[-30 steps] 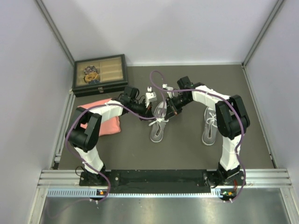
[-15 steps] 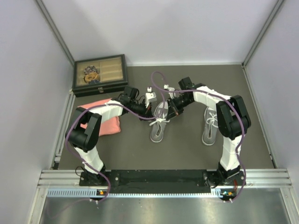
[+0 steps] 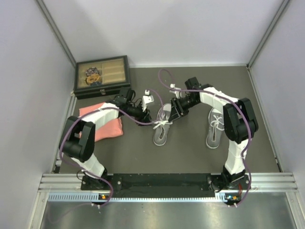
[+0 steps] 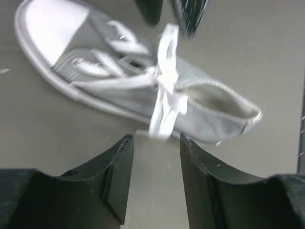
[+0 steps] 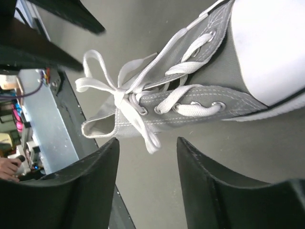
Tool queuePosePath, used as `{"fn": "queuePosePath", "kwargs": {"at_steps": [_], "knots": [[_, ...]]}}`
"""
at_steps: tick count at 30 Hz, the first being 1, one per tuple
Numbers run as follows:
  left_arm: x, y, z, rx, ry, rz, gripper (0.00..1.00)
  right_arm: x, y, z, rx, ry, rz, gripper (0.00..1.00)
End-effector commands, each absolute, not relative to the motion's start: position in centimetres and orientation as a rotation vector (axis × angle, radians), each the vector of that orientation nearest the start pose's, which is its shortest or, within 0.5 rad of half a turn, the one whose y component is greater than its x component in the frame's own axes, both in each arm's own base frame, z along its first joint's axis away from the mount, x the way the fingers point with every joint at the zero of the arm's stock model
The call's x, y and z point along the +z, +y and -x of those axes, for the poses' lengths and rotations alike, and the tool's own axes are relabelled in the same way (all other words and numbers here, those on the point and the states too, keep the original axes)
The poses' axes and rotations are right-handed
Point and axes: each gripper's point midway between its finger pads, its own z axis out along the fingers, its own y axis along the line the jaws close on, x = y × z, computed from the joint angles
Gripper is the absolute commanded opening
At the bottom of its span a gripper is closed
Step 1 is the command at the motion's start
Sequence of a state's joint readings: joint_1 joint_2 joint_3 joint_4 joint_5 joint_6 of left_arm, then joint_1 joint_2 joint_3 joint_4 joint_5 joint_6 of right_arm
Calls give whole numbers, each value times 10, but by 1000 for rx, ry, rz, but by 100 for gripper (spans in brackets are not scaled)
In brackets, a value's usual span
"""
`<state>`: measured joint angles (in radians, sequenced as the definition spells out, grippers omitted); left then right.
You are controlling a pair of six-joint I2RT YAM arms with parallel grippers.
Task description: Tie the shoes
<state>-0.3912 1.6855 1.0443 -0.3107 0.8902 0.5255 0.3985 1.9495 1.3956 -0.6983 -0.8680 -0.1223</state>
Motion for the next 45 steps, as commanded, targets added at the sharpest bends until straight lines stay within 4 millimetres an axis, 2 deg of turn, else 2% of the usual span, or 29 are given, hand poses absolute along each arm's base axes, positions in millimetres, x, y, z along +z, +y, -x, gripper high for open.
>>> {"fn": "queuePosePath", "kwargs": {"at_steps": [1, 4, 5, 6, 7, 9, 13, 17, 21, 26, 27, 28, 29, 30, 32, 33, 35, 36, 37, 38, 39, 40, 41, 42, 43, 45], "knots": [[94, -222, -278, -905, 1817, -1514, 48, 134, 263, -312, 1331, 2434, 795, 54], [76, -216, -265, -882, 1827, -1608, 47, 131, 258, -312, 1329, 2455, 766, 58], [70, -217, -262, -873, 1835, -1627, 46, 129, 253, -313, 1325, 2466, 746, 65], [61, -214, -262, -835, 1863, -1662, 45, 127, 250, -314, 1321, 2472, 735, 66], [57, -220, -254, -839, 1861, -1697, 44, 127, 246, -315, 1320, 2481, 723, 67], [52, -224, -255, -802, 1879, -1698, 44, 127, 236, -319, 1304, 2488, 690, 68], [37, -243, -235, -786, 1879, -1784, 42, 128, 215, -325, 1248, 2495, 655, 69], [34, -260, -231, -763, 1880, -1797, 40, 125, 201, -326, 1216, 2507, 618, 70], [35, -278, -230, -760, 1874, -1788, 40, 124, 196, -326, 1198, 2505, 613, 71], [40, -280, -231, -759, 1883, -1769, 42, 130, 195, -326, 1184, 2486, 631, 72], [48, -275, -234, -746, 1891, -1745, 44, 132, 195, -326, 1177, 2472, 653, 72], [51, -267, -229, -776, 1924, -1730, 46, 135, 193, -325, 1168, 2464, 661, 73], [61, -264, -226, -832, 1928, -1697, 52, 144, 192, -327, 1145, 2435, 679, 78], [82, -256, -228, -908, 1906, -1633, 57, 149, 190, -329, 1129, 2412, 691, 80], [110, -248, -229, -969, 1912, -1556, 76, 170, 187, -333, 1088, 2343, 709, 95], [131, -240, -239, -972, 1935, -1443, 98, 179, 183, -336, 1066, 2316, 696, 97], [160, -232, -259, -946, 1948, -1307, 98, 191, 177, -341, 999, 2262, 694, 99], [174, -220, -271, -934, 2001, -1180, 98, 209, 173, -341, 953, 2208, 695, 99], [188, -213, -284, -892, 2016, -1106, 98, 213, 167, -343, 897, 2193, 683, 99], [195, -205, -294, -861, 2048, -1025, 98, 217, 164, -344, 857, 2165, 679, 99], [199, -191, -303, -854, 2123, -889, 98, 230, 162, -341, 822, 2132, 660, 99], [210, -182, -314, -822, 2137, -828, 98, 231, 157, -342, 776, 2131, 636, 99], [207, -174, -321, -804, 2185, -766, 99, 227, 154, -338, 766, 2144, 619, 99], [204, -164, -326, -790, 2264, -645, 99, 233, 151, -333, 742, 2138, 588, 99], [202, -149, -339, -678, 2313, -556, 99, 227, 143, -333, 688, 2165, 548, 99], [188, -133, -345, -597, 2414, -426, 98, 207, 132, -325, 636, 2234, 462, 99]]}}
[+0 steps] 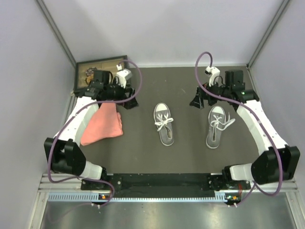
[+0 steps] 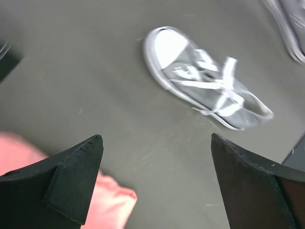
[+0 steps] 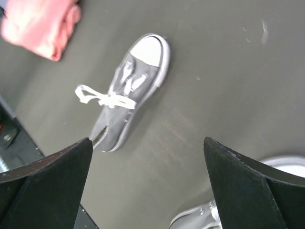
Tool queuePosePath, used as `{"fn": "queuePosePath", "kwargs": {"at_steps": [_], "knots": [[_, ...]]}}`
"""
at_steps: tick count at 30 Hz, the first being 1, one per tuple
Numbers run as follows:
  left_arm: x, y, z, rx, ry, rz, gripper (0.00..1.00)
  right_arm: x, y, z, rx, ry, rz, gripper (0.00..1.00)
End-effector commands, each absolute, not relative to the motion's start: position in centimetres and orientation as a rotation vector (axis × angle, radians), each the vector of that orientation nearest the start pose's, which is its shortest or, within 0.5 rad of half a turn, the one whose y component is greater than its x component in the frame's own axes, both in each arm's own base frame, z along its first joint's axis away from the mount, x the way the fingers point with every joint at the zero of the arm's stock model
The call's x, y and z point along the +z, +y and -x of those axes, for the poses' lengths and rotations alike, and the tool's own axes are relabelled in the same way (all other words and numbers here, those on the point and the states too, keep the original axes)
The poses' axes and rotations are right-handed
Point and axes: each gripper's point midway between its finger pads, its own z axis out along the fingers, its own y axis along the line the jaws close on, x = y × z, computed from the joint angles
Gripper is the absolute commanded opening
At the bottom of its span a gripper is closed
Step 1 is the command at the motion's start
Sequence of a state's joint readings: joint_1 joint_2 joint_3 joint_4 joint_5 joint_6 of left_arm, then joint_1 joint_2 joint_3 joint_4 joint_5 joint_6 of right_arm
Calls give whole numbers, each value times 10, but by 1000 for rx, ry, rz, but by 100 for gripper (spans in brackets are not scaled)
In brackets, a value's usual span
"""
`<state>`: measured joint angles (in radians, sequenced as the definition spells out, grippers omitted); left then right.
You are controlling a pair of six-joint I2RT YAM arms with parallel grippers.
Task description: Tie the shoes
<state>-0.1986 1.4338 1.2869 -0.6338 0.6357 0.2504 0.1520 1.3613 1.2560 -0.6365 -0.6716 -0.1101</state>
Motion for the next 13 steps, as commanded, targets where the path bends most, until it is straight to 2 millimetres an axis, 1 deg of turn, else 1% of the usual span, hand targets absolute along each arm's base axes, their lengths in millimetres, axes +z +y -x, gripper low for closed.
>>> {"fn": "queuePosePath", "kwargs": {"at_steps": [1, 2, 3, 4, 5, 6, 8, 9, 11, 13], "knots": [[182, -128, -345, -563, 2438, -407, 98, 204, 124, -321, 580, 2247, 424, 99], [173, -120, -346, -511, 2469, -386, 99, 189, 121, -312, 571, 2281, 422, 99], [162, -116, -341, -490, 2500, -382, 98, 184, 119, -308, 562, 2285, 420, 99], [158, -114, -341, -474, 2504, -373, 98, 177, 115, -301, 542, 2296, 408, 99], [153, -108, -340, -434, 2510, -359, 99, 175, 113, -297, 535, 2294, 405, 99], [142, -105, -334, -423, 2533, -348, 99, 173, 111, -295, 526, 2287, 404, 99], [141, -103, -334, -404, 2509, -342, 99, 170, 106, -286, 494, 2280, 412, 99], [136, -101, -331, -392, 2516, -334, 99, 169, 105, -283, 486, 2279, 413, 99], [141, -102, -331, -395, 2482, -337, 98, 174, 102, -278, 474, 2259, 416, 99], [146, -101, -333, -388, 2461, -336, 98, 181, 102, -277, 464, 2238, 418, 99]]}}
